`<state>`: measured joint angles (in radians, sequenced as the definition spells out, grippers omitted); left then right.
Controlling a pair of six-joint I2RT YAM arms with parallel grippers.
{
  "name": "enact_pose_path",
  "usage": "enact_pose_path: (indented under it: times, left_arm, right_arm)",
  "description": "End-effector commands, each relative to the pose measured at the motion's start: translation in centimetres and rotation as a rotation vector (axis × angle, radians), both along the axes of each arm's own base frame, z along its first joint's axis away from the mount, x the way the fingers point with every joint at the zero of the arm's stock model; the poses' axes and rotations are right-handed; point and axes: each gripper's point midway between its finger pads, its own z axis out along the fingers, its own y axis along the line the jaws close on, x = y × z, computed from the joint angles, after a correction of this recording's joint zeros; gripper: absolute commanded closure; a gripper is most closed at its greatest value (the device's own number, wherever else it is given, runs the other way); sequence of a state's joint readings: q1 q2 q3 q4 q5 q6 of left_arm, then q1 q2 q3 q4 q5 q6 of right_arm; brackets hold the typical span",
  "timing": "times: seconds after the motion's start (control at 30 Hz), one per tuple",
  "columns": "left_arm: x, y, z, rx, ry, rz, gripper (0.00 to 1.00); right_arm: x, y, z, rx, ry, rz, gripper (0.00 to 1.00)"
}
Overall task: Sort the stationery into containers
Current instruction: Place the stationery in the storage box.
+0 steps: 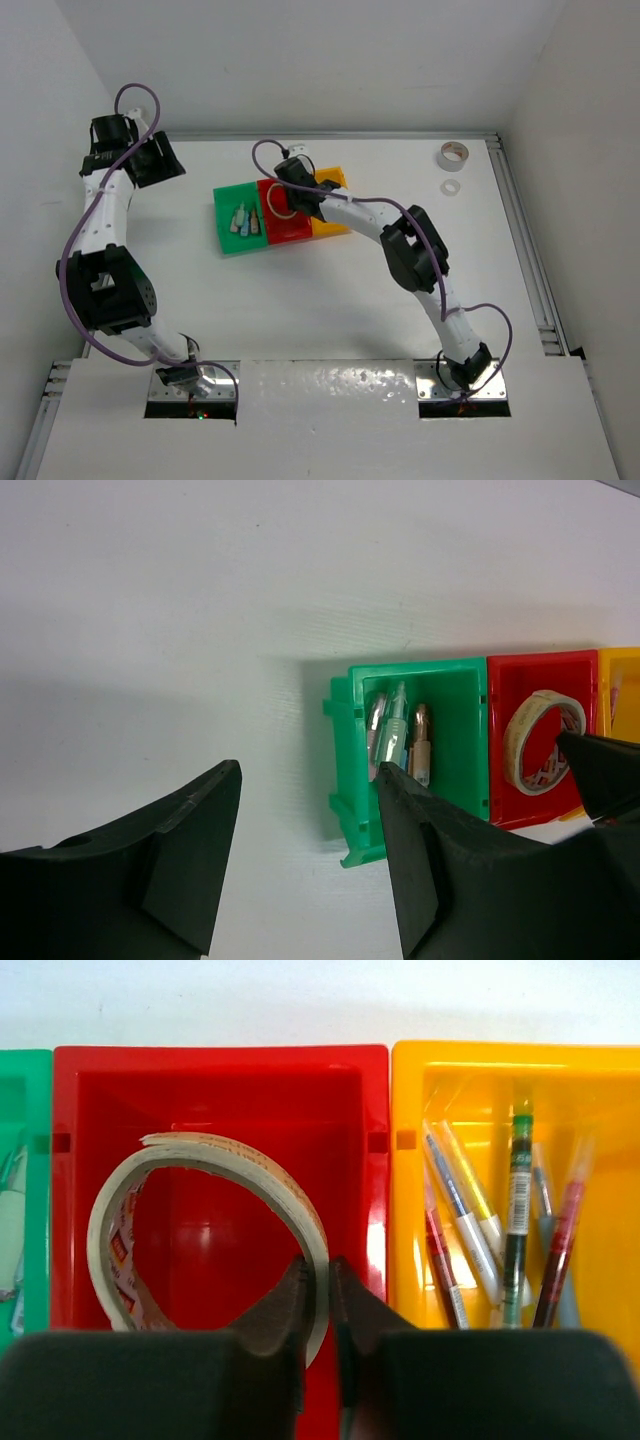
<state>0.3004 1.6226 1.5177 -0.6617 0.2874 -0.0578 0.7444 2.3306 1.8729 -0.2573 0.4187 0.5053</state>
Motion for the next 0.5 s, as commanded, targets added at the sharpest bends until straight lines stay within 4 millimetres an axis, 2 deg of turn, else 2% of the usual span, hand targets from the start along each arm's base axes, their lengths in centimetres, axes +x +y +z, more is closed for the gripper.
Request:
enact_pose_path:
  times: [0.0,0.03,0.07,0.13,0.17,0.3,0.37,0.4,0.47]
  left_arm:
    - [0.1,0.4,2.4,0.002,-0.080,0.005,0.45]
    - [0.1,0.4,2.4,0.001,-0.080,0.005,0.45]
    - [0.2,0.4,2.3,0.000,-0.078,0.008,0.45]
    - [0.2,0.4,2.3,0.000,-0.078,0.008,0.45]
    - [0.2,0.4,2.3,-0.005,-0.077,0.008,0.45]
    - [0.3,0.3,2.2,-0.009,-0.077,0.005,0.45]
    - [0.3,0.3,2.0,-0.013,-0.072,0.005,0.45]
    - [0.3,0.3,2.0,-0.012,-0.074,0.006,0.45]
    - [0.3,0.3,2.1,-0.014,-0.074,0.004,0.45]
  right_arm:
    - [0.6,1.3,2.5,0.060,-0.057,-0.028,0.87]
    - [0.5,1.4,2.6,0.061,-0.056,-0.025,0.82]
    - [0.5,1.4,2.6,0.063,-0.057,-0.025,0.73]
    - [0.5,1.5,3.0,0.073,-0.062,-0.021,0.67]
    - [0.5,1.8,3.3,0.084,-0.064,-0.012,0.61]
    - [0.5,2.5,5.2,0.117,-0.096,0.012,0.57]
    - [0.3,3.2,6.8,0.145,-0.120,0.044,0.57]
    - [0.2,3.5,7.6,0.161,-0.134,0.058,0.57]
    - [0.0,4.4,10.9,0.218,-0.188,0.099,0.57]
